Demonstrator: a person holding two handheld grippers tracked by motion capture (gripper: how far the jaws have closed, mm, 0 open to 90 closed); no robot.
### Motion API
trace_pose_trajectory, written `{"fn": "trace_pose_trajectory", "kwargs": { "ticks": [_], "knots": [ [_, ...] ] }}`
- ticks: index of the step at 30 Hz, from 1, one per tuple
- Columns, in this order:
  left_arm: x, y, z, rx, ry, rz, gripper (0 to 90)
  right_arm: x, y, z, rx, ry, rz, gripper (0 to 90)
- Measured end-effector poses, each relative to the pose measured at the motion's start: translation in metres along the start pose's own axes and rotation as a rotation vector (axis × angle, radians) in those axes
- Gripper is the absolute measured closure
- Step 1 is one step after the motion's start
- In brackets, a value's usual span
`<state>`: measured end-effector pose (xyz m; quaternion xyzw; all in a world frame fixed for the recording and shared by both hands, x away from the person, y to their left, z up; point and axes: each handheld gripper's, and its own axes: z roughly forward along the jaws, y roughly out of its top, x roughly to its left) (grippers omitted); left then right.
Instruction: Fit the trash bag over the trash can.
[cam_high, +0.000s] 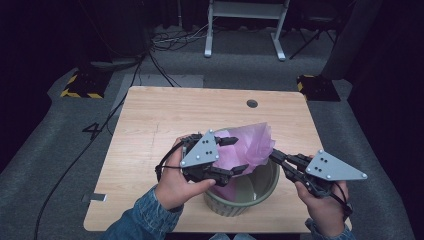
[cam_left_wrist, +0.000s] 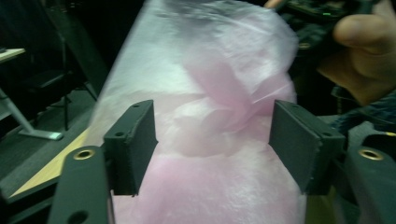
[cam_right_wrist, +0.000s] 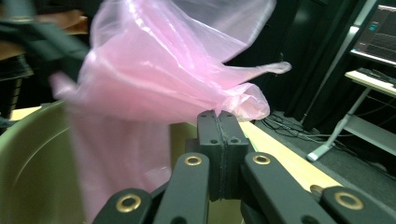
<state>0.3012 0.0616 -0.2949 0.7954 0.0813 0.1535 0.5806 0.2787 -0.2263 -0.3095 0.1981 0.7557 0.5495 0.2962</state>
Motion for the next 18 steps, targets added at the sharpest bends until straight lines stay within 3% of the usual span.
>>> {"fn": "trace_pose_trajectory", "kwargs": {
  "ticks": [2, 5, 10, 11, 12, 16, 18],
  "knots": [
    [-0.004, 0.002, 0.0, -0.002, -0.011, -0.001, 27.7, 0.001, 0.004, 0.004, 0.017, -0.034, -0.001, 90.0],
    [-0.009, 0.005, 0.0, 0.003, -0.022, 0.001, 26.5, 0.001, 0.006, 0.007, 0.024, -0.049, 0.0, 90.0],
    [-0.013, 0.006, 0.007, 0.032, 0.046, 0.033, 27.1, 0.009, 0.011, 0.011, 0.012, -0.021, -0.018, 90.0],
    [-0.012, 0.006, 0.007, 0.039, 0.068, 0.031, 38.8, 0.012, 0.012, 0.011, 0.003, 0.001, -0.026, 90.0],
    [-0.009, 0.005, 0.008, 0.042, 0.081, 0.025, 38.8, 0.012, 0.012, 0.011, 0.003, 0.001, -0.026, 90.0],
    [0.003, 0.0, 0.005, 0.052, 0.089, -0.036, 76.7, 0.014, 0.011, 0.007, -0.021, 0.036, -0.024, 88.2],
    [0.008, -0.003, 0.002, 0.039, 0.096, -0.071, 80.5, 0.013, 0.011, 0.007, -0.019, 0.033, -0.027, 86.3]
  ]
}}
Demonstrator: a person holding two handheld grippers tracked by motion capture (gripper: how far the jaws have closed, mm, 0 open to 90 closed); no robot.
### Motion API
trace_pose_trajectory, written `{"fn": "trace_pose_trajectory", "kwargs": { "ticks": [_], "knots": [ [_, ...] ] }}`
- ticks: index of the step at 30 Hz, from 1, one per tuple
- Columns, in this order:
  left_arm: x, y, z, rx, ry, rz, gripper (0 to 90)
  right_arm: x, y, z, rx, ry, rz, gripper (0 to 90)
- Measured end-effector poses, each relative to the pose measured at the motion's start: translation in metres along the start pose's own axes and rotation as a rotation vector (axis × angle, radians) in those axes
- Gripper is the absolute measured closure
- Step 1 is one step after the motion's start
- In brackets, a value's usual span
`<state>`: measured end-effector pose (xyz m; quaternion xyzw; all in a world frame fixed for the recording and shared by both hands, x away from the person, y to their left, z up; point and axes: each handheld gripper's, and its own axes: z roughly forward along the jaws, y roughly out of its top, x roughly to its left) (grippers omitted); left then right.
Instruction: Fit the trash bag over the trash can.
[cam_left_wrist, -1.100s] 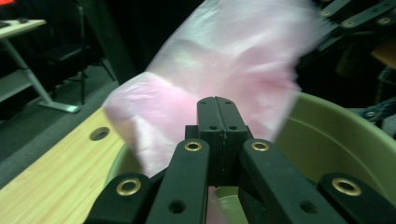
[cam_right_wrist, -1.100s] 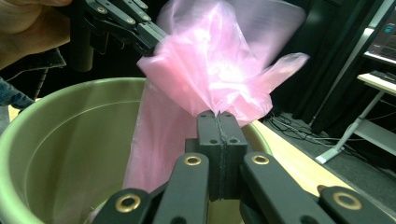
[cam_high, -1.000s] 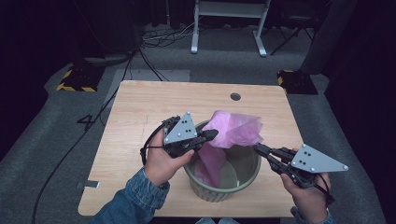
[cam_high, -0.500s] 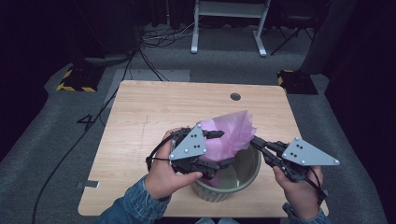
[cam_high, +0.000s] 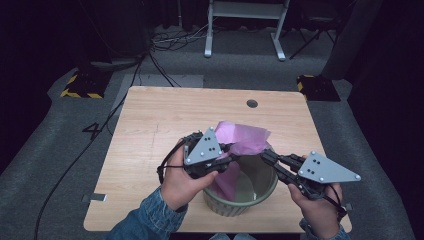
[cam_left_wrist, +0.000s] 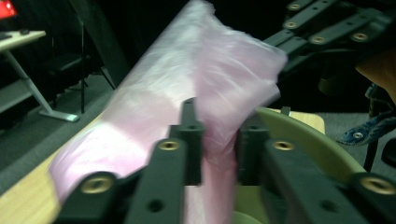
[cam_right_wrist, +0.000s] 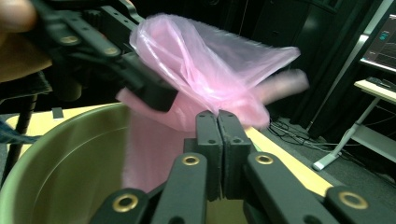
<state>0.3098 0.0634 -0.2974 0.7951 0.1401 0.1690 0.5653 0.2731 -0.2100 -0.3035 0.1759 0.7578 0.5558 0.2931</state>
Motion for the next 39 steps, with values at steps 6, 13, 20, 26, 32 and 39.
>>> {"fn": "trace_pose_trajectory", "kwargs": {
  "ticks": [6, 13, 20, 26, 32, 39],
  "knots": [
    [0.012, -0.005, -0.007, -0.049, 0.003, -0.06, 85.3, -0.011, -0.009, -0.003, 0.01, -0.096, 0.012, 50.1],
    [0.01, -0.002, -0.007, -0.085, -0.069, -0.047, 83.2, -0.021, -0.015, 0.011, 0.042, -0.107, 0.023, 38.5],
    [0.01, -0.004, -0.004, -0.097, -0.035, -0.033, 65.3, -0.015, -0.006, 0.018, 0.024, 0.001, -0.055, 82.8],
    [0.016, -0.005, -0.014, -0.127, 0.009, -0.05, 71.7, -0.012, -0.007, 0.01, 0.046, 0.029, -0.071, 90.0],
    [0.016, -0.005, -0.017, -0.11, 0.033, -0.028, 85.5, -0.01, -0.008, 0.001, 0.075, 0.046, -0.074, 90.0],
    [0.024, -0.008, -0.025, -0.136, 0.039, -0.048, 88.6, -0.022, -0.016, -0.013, 0.104, 0.004, -0.037, 90.0]
  ]
}}
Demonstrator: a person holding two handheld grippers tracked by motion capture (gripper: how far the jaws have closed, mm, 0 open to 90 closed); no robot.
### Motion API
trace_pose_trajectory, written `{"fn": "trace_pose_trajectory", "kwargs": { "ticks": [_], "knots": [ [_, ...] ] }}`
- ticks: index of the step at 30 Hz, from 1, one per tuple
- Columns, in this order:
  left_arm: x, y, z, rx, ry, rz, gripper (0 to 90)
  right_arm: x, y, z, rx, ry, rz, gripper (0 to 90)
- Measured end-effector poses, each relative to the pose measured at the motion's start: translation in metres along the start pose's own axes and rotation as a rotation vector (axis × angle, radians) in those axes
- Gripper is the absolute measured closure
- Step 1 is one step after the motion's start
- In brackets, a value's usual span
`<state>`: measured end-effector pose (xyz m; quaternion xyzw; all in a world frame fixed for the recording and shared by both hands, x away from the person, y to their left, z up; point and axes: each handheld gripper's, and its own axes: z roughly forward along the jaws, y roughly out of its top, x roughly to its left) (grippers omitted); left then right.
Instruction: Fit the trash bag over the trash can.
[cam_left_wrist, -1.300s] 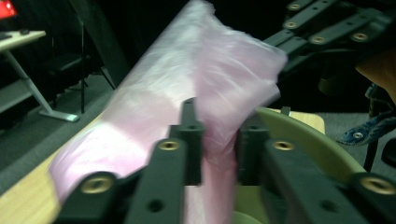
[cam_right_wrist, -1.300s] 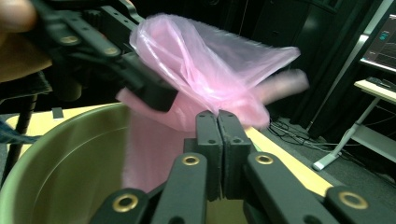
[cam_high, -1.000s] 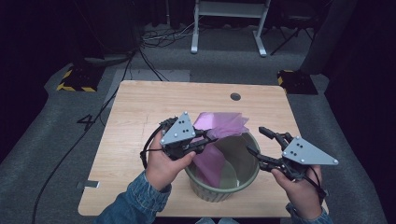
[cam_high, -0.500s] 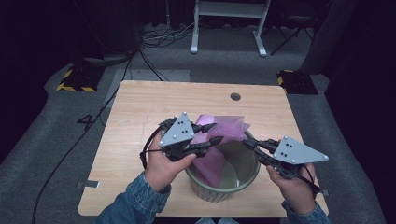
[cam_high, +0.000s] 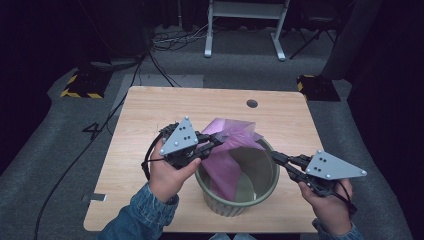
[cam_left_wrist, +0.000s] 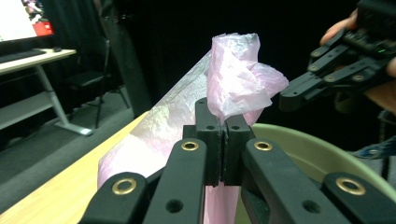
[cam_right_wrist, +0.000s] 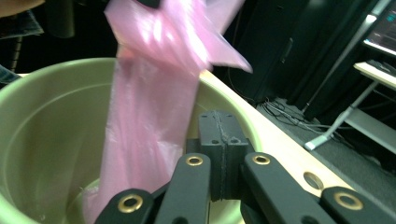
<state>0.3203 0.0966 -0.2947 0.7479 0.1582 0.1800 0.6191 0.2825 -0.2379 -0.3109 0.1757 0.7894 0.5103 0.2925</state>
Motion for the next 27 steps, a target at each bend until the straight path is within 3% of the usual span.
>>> {"fn": "trace_pose_trajectory", "kwargs": {
  "ticks": [3, 6, 10, 11, 15, 16, 17, 18, 19, 20, 24, 27],
  "knots": [
    [-0.002, -0.001, 0.002, 0.002, -0.019, 0.006, 88.7, -0.005, -0.002, -0.002, -0.008, -0.018, 0.012, 87.7],
    [-0.004, -0.001, 0.004, 0.008, -0.043, 0.014, 88.7, -0.007, 0.0, 0.002, -0.005, -0.073, -0.011, 76.9],
    [-0.006, -0.001, 0.006, 0.01, -0.065, 0.009, 88.7, -0.007, 0.002, 0.015, 0.006, -0.095, -0.038, 45.9],
    [-0.006, -0.001, 0.007, 0.009, -0.076, 0.007, 88.7, -0.006, 0.002, 0.018, -0.001, -0.101, -0.041, 42.1],
    [-0.008, -0.001, 0.009, 0.014, -0.12, -0.001, 88.5, -0.007, 0.007, 0.031, -0.028, -0.082, -0.061, 47.4],
    [-0.008, -0.002, 0.009, 0.015, -0.125, 0.0, 88.3, -0.006, 0.009, 0.034, -0.033, -0.058, -0.074, 55.6],
    [-0.008, -0.002, 0.009, 0.012, -0.12, 0.003, 87.4, -0.004, 0.013, 0.036, -0.041, 0.001, -0.099, 75.6],
    [-0.008, -0.002, 0.009, 0.012, -0.12, 0.003, 86.8, -0.002, 0.014, 0.036, -0.039, 0.033, -0.105, 84.0],
    [-0.007, -0.002, 0.008, 0.008, -0.111, 0.003, 86.8, -0.002, 0.014, 0.036, -0.039, 0.033, -0.105, 84.0],
    [-0.006, -0.002, 0.006, 0.004, -0.099, 0.004, 86.9, 0.002, 0.016, 0.035, -0.029, 0.059, -0.105, 90.0],
    [-0.001, -0.002, -0.003, -0.022, -0.067, -0.011, 88.8, 0.003, 0.013, 0.027, -0.02, 0.065, -0.097, 90.0],
    [0.001, -0.001, -0.007, -0.025, -0.024, 0.004, 89.4, 0.004, 0.011, 0.02, -0.001, 0.054, -0.104, 90.0]
  ]
}}
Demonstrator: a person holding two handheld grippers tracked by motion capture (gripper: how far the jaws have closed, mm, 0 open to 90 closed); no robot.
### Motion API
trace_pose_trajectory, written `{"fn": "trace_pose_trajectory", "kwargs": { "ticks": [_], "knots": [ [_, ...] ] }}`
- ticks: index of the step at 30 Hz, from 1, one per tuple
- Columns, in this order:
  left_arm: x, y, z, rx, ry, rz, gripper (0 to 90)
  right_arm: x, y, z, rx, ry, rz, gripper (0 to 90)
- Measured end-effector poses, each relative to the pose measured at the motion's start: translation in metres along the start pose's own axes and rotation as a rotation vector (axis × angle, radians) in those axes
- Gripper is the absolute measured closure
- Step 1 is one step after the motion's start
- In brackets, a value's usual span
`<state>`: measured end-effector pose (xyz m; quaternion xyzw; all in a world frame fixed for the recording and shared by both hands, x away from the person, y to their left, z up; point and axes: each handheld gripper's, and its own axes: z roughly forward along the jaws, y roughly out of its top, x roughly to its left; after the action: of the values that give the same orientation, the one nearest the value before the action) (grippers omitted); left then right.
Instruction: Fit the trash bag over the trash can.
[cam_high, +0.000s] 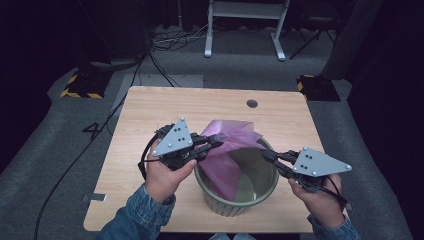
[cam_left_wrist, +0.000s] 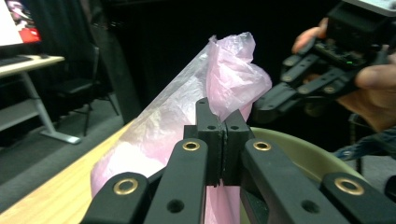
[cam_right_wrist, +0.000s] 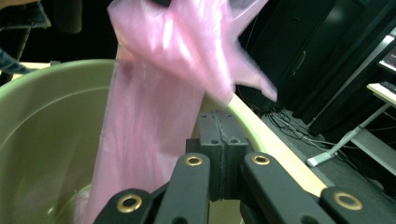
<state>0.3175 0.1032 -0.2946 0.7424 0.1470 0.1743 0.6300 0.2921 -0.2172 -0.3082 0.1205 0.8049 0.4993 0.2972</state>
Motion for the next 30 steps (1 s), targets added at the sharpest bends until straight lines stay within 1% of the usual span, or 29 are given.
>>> {"fn": "trace_pose_trajectory", "kwargs": {
  "ticks": [2, 3, 6, 7, 8, 9, 10, 11, 12, 13, 14, 18, 19, 20, 23, 24, 25, 26, 27, 28, 29, 30],
  "knots": [
    [0.001, 0.0, -0.003, -0.009, 0.011, -0.007, 89.5, 0.0, -0.002, -0.007, 0.005, -0.005, 0.003, 90.0],
    [0.002, 0.0, -0.004, -0.012, 0.015, -0.008, 89.5, 0.0, -0.002, -0.007, 0.005, -0.005, 0.003, 90.0],
    [0.004, 0.0, -0.003, -0.02, -0.013, -0.024, 89.5, 0.0, -0.006, -0.017, 0.003, -0.015, 0.01, 90.0],
    [0.004, 0.0, -0.002, -0.018, -0.023, -0.022, 89.5, -0.001, -0.007, -0.018, 0.005, -0.024, 0.007, 90.0],
    [0.003, 0.0, -0.001, -0.017, -0.035, -0.02, 89.5, -0.005, -0.008, -0.019, 0.0, -0.064, 0.01, 82.2],
    [0.001, 0.0, 0.0, -0.016, -0.046, -0.017, 89.5, -0.005, -0.008, -0.019, 0.0, -0.064, 0.01, 82.2],
    [0.0, 0.0, 0.001, -0.016, -0.052, -0.014, 89.5, -0.008, -0.009, -0.018, -0.008, -0.092, 0.015, 71.7],
    [-0.001, 0.0, 0.002, -0.015, -0.062, -0.009, 89.5, -0.008, -0.009, -0.018, -0.008, -0.092, 0.015, 71.7],
    [-0.002, 0.001, 0.003, -0.015, -0.069, -0.006, 89.5, -0.01, -0.009, -0.016, -0.01, -0.105, 0.008, 68.2],
    [-0.003, 0.001, 0.003, -0.013, -0.073, -0.004, 89.5, -0.013, -0.009, -0.012, -0.018, -0.129, 0.0, 59.1],
    [-0.003, 0.001, 0.003, -0.013, -0.079, -0.003, 89.5, -0.014, -0.009, -0.009, -0.024, -0.145, -0.011, 58.4],
    [-0.005, 0.001, 0.005, -0.004, -0.098, -0.001, 89.6, -0.017, -0.008, -0.002, -0.023, -0.142, -0.019, 57.2],
    [-0.005, 0.001, 0.005, -0.002, -0.101, -0.001, 89.5, -0.017, -0.007, 0.002, -0.036, -0.133, -0.026, 55.5],
    [-0.006, 0.001, 0.006, -0.001, -0.105, -0.002, 89.5, -0.017, -0.007, 0.002, -0.036, -0.133, -0.026, 55.5],
    [-0.006, -0.001, 0.008, 0.001, -0.109, -0.009, 88.7, -0.013, -0.001, 0.007, -0.06, -0.1, -0.046, 50.6],
    [-0.006, -0.001, 0.009, 0.005, -0.112, -0.011, 88.1, -0.011, 0.001, 0.009, -0.067, -0.088, -0.061, 50.8],
    [-0.006, -0.001, 0.01, 0.005, -0.115, -0.012, 87.3, -0.007, 0.006, 0.013, -0.074, -0.059, -0.08, 59.7],
    [-0.007, -0.001, 0.011, 0.003, -0.119, -0.013, 87.3, -0.007, 0.006, 0.013, -0.074, -0.059, -0.08, 59.7],
    [-0.007, -0.001, 0.011, 0.004, -0.12, -0.012, 87.0, -0.006, 0.008, 0.014, -0.071, -0.037, -0.091, 71.2],
    [-0.008, -0.001, 0.012, 0.004, -0.122, -0.009, 86.3, -0.002, 0.011, 0.014, -0.072, 0.005, -0.101, 82.6],
    [-0.008, -0.001, 0.011, 0.003, -0.12, -0.009, 86.3, -0.002, 0.011, 0.014, -0.072, 0.005, -0.101, 82.6],
    [-0.007, -0.001, 0.011, 0.0, -0.117, -0.008, 86.2, -0.001, 0.013, 0.014, -0.073, 0.018, -0.113, 86.1]
  ]
}}
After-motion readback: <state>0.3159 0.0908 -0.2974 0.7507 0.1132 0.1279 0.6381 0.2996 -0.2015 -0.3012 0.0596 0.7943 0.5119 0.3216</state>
